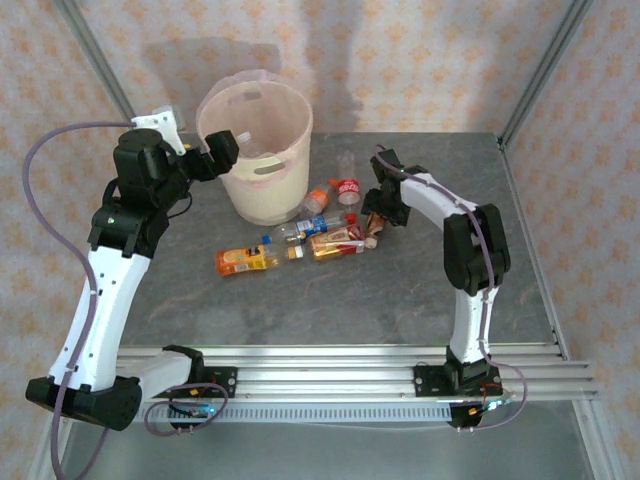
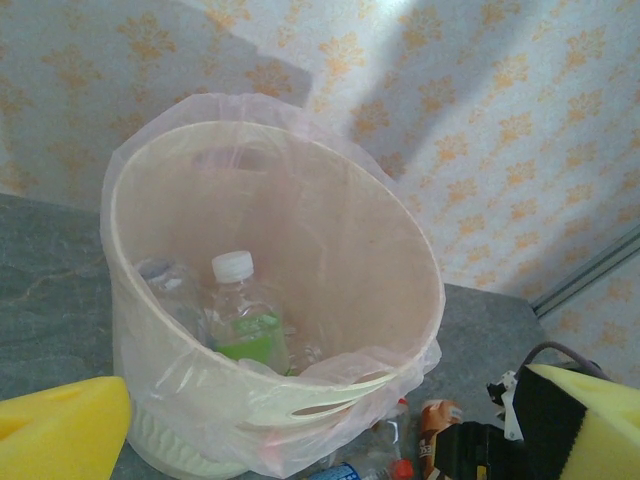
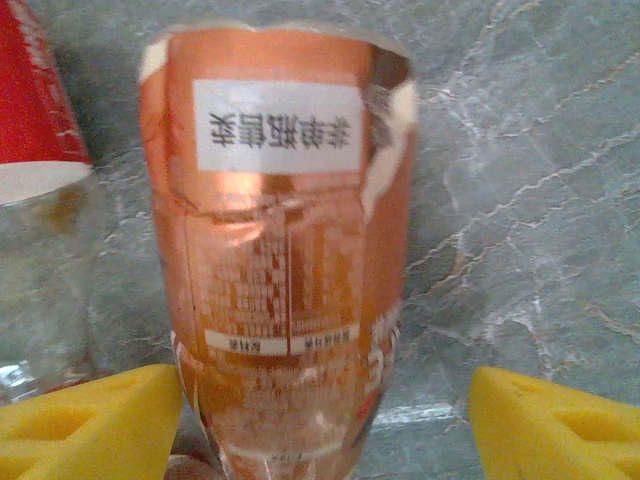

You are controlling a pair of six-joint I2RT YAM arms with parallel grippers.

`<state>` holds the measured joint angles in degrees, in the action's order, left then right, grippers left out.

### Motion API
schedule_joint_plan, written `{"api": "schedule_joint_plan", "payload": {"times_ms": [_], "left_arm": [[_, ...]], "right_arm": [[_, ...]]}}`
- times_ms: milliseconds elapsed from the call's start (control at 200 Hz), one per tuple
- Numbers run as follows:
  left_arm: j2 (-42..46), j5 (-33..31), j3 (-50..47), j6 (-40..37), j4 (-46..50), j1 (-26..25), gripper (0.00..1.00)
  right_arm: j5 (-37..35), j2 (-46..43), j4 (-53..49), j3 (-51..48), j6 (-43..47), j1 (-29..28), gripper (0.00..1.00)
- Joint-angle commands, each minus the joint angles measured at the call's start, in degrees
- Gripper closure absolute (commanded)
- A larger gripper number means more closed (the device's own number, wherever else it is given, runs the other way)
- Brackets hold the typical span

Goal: Put the plastic bottles in the bin

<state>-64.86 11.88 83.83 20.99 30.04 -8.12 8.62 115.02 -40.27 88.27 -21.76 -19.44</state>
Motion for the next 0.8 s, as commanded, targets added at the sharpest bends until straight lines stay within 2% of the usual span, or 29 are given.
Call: {"api": "schedule_joint_plan", "payload": {"times_ms": [0,606,796], "left_arm": [[-0.2,-0.7,-0.4,0.5,-2.3,0.5,0.0],[-0.4,-0.5,-0.8,1.5,-3.1,0.4,0.0],[-1.1,0.2,-0.6,2.0,-3.3,0.4,0.0]], "right_arm": [[-1.0,0.1,-1.2,-1.7,0.8,0.7,0.25],[-0.1,-3.0,2.7,-10.7,-1.9,0.8,0.23],[-1.3,-4.2,3.4,-13.1,-1.5,0.8,0.3]]}}
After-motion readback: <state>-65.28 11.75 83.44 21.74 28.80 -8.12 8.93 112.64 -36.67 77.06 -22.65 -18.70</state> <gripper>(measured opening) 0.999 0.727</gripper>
